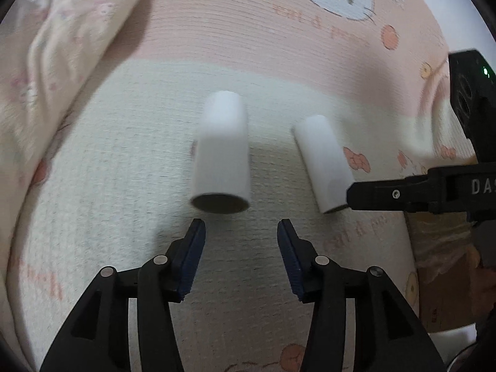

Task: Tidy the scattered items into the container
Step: 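Close the left gripper on one white tube while the right gripper grasps the other, then lift both held white tubes and carry them over the cardboard box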

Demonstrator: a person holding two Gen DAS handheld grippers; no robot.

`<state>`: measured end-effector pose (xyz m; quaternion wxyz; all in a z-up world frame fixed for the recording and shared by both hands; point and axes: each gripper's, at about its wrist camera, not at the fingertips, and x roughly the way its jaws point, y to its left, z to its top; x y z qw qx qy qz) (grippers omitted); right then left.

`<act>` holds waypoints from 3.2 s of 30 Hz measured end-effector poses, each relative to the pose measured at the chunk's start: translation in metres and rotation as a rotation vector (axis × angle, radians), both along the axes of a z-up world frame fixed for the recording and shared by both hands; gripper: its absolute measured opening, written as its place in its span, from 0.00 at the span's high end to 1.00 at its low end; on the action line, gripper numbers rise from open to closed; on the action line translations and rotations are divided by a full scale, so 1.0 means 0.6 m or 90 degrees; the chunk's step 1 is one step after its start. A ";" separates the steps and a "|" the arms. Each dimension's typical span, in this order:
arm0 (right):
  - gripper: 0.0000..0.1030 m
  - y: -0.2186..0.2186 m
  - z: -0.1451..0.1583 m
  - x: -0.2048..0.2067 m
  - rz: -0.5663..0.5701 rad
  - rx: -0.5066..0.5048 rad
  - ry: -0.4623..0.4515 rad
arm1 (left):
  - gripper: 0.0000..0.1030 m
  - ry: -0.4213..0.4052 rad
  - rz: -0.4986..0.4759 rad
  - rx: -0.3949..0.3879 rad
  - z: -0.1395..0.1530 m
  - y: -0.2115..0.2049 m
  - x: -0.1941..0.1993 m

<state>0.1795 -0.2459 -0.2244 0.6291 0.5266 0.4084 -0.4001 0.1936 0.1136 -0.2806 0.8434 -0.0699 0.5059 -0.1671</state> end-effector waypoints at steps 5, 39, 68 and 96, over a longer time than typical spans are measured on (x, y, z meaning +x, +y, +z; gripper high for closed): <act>0.33 -0.009 -0.008 -0.003 -0.025 -0.001 0.028 | 0.47 -0.009 0.005 0.011 0.032 0.017 0.006; 0.53 -0.099 -0.073 0.054 -0.040 0.011 0.131 | 0.54 0.148 -0.088 0.082 -0.032 -0.045 0.159; 0.58 0.031 0.064 -0.016 -0.075 -0.089 0.069 | 0.54 0.001 -0.069 0.060 0.116 -0.077 0.039; 0.58 0.110 0.291 -0.146 -0.199 -0.266 0.062 | 0.54 -0.230 -0.174 0.035 0.342 -0.187 -0.006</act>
